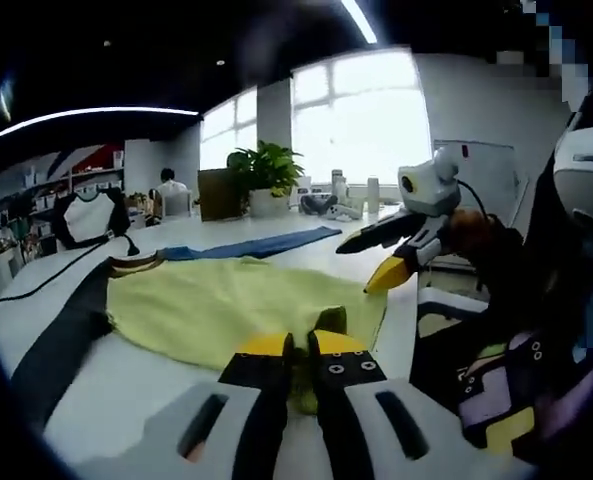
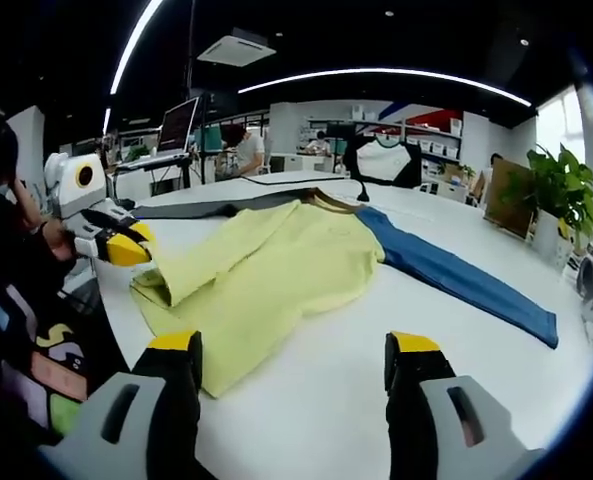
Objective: Fold the garment on the visible template until the final outline fits inside the template.
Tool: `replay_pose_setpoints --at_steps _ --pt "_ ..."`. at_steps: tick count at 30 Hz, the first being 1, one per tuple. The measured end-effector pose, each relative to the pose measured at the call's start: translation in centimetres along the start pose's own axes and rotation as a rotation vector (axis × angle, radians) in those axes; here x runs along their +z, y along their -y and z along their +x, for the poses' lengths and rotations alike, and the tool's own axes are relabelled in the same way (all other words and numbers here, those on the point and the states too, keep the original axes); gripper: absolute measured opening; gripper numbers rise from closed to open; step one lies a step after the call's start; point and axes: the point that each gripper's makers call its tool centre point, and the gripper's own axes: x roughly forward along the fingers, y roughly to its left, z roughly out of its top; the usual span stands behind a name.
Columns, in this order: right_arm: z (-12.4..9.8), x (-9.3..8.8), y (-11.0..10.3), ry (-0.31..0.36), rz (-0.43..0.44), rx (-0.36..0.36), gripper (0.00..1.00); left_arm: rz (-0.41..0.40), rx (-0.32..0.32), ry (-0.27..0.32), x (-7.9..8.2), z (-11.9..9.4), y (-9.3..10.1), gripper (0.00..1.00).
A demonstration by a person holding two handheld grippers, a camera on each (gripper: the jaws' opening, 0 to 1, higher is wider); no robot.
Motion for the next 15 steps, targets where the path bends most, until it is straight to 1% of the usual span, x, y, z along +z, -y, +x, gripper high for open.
replay_pose_setpoints --at_steps 2,5,7,8,9,10,11,13,15 --pt "0.1 0.1 -0.4 0.001 0.003 0.013 0.73 0.013 0.024 0.004 0.5 -0.8 -0.6 0.07" --pt "0.5 -0.2 -0.7 -0.011 0.006 0.024 0.72 0.019 0.042 0.016 1.2 -1.7 -1.1 0.07" --pt "0.6 -0.4 -0.8 -0.017 0.010 0.030 0.68 0.026 0.062 0.016 1.4 -2.4 -1.7 0.07" --pt "0.6 -0.5 -1.1 -0.024 0.015 0.038 0.64 0.035 0.077 0.003 1.3 -2.9 -2.2 0.07" --pt "0.6 -0.6 -1.2 -0.033 0.017 0.046 0.58 0.045 0.088 -0.009 1.2 -3.2 -2.5 0.07" --pt "0.6 -0.7 -1.4 -0.041 0.020 0.053 0.54 0.055 0.102 -0.021 1.0 -3.6 -2.9 0.07" --pt "0.6 -0.7 -1.6 -0.039 0.022 0.063 0.52 0.097 0.122 -0.041 0.7 -4.2 -3.6 0.07" --pt "0.7 -0.5 -1.9 -0.040 0.018 0.068 0.49 0.096 0.164 -0.077 0.1 -5.1 -4.8 0.07" --pt "0.7 -0.5 -2.2 -0.042 0.002 0.079 0.42 0.094 0.192 -0.077 0.1 -5.9 -5.7 0.07"
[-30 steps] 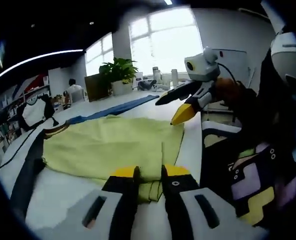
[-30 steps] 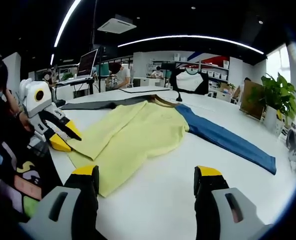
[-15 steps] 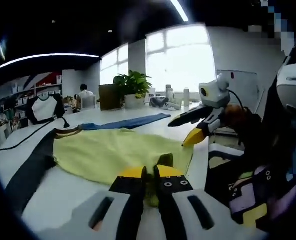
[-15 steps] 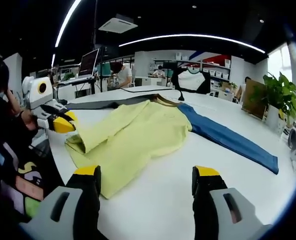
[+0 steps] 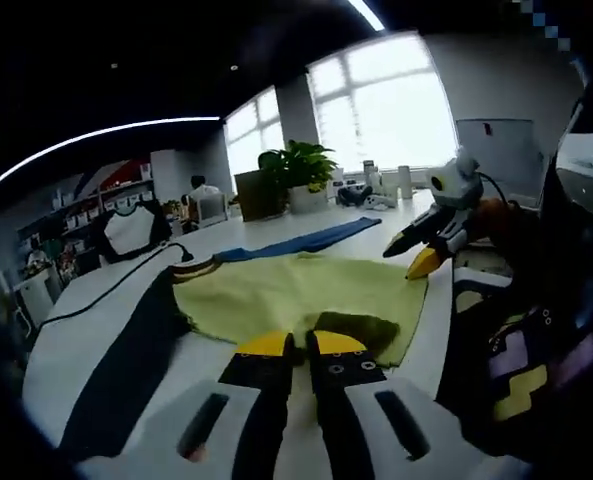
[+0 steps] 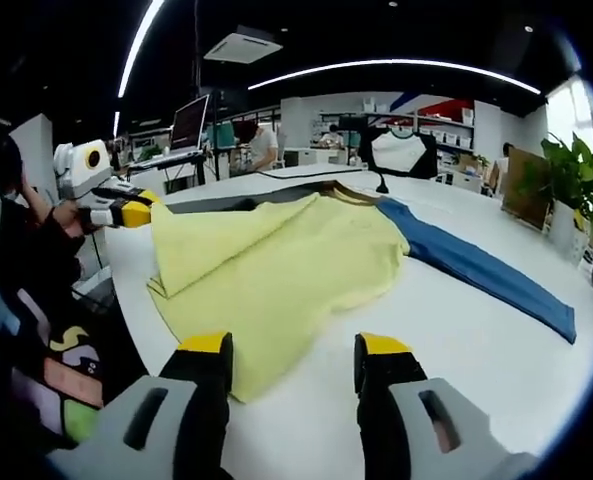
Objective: Fold the garment on the visible template until the final outline fits inside the template.
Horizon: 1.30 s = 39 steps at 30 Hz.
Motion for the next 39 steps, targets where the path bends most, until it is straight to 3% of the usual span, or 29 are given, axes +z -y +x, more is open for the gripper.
replay_pose_setpoints --at_steps 6,10,16,20,28,32,38,39 --pt "0.6 0.2 -0.4 0.026 0.042 0.027 0.27 -0.024 0.058 0.006 0.0 -1.7 -2.0 0.07" --pt "0.8 -0.4 -0.5 0.000 0.056 0.032 0.25 -0.033 0.078 -0.011 -0.5 -2.5 -2.9 0.07" --pt "0.5 -0.2 -0.4 -0.003 0.062 0.023 0.01 -0.034 0.093 -0.062 -2.1 -3.8 -3.5 0.07" --pt "0.2 -0.1 0.0 0.011 0.094 0.019 0.00 -0.040 0.116 -0.100 -3.6 -4.4 -4.3 0.07" --pt "-0.9 0.2 1.4 0.022 0.102 -0.012 0.00 -0.052 0.142 -0.107 -3.9 -5.4 -5.4 0.07" --pt "-1.1 -0.2 1.7 0.007 0.102 -0.021 0.00 -0.056 0.115 -0.142 -4.8 -5.3 -4.6 0.07" --pt "-2.0 -0.8 3.1 -0.053 0.001 -0.112 0.00 -0.068 0.079 -0.158 -5.1 -4.5 -3.1 0.07" --pt "-2.2 -0.9 3.7 -0.060 -0.010 -0.136 0.00 -0.002 0.028 -0.203 -5.8 -4.2 -2.0 0.07"
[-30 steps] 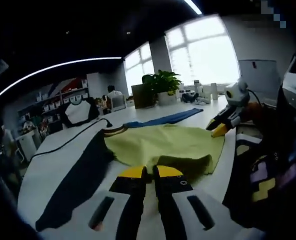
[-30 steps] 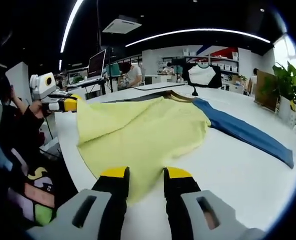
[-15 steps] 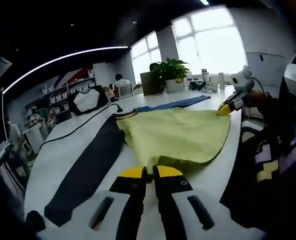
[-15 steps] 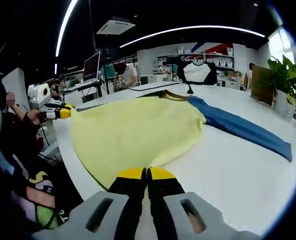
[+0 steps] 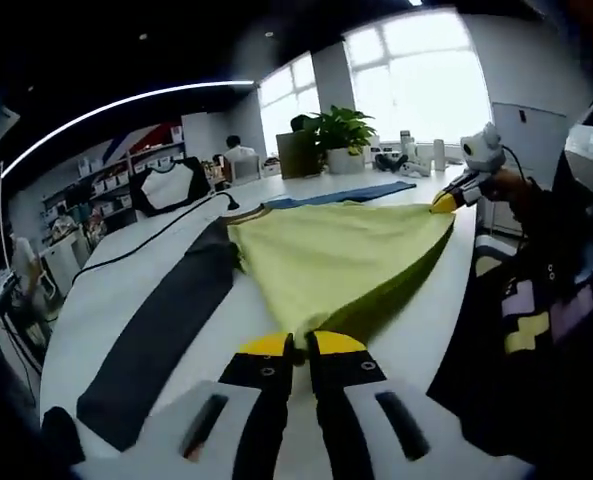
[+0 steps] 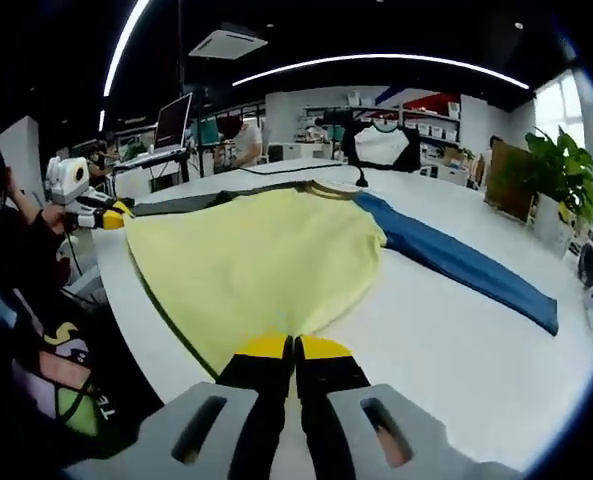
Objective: Fold the garment on the visible template until the final outline fits inside the template.
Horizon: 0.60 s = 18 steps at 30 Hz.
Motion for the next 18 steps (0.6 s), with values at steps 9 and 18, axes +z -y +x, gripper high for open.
replay_pose_setpoints --at_steps 9,18 --pt "-0.1 -0.4 0.1 -0.013 0.014 0.011 0.00 -0.002 -0.019 -0.024 -0.7 -0.6 0.8 0.07" --pt "-0.1 1.3 -1.3 0.019 -0.038 0.043 0.00 0.022 -0.001 -0.009 -0.5 -2.9 -0.8 0.06"
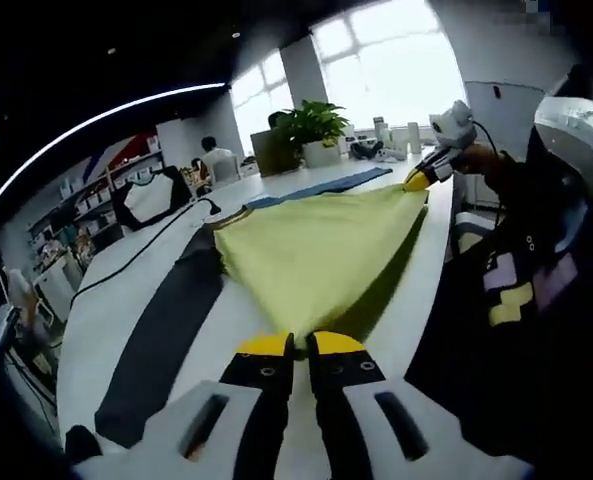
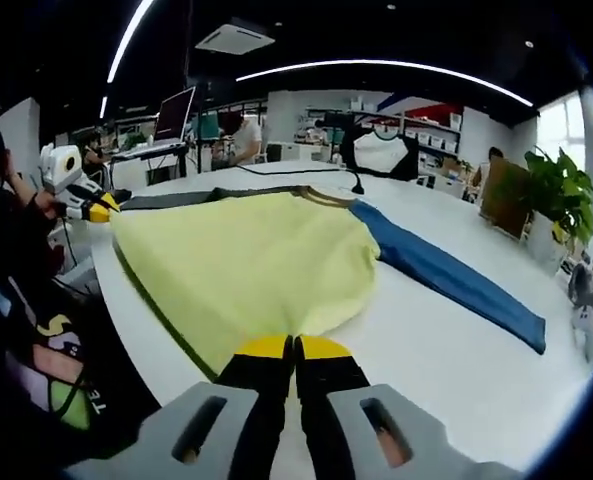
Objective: Fold the garment on the visible template until the final outline fits inside the template.
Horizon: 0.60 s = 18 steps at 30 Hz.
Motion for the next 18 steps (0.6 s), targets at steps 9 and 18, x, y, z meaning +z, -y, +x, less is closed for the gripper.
replay_pose_setpoints --at_steps 9,18 --pt "-0.3 -1.7 -0.1 -0.074 -0.033 0.004 0.00 -0.048 -0.016 -0.028 -0.7 -0.3 0.2 0.06" --pt "-0.3 -2.1 0.0 -0.087 -0.034 0.010 0.00 -0.036 -0.028 -0.097 -1.4 0.1 1.3 0.06"
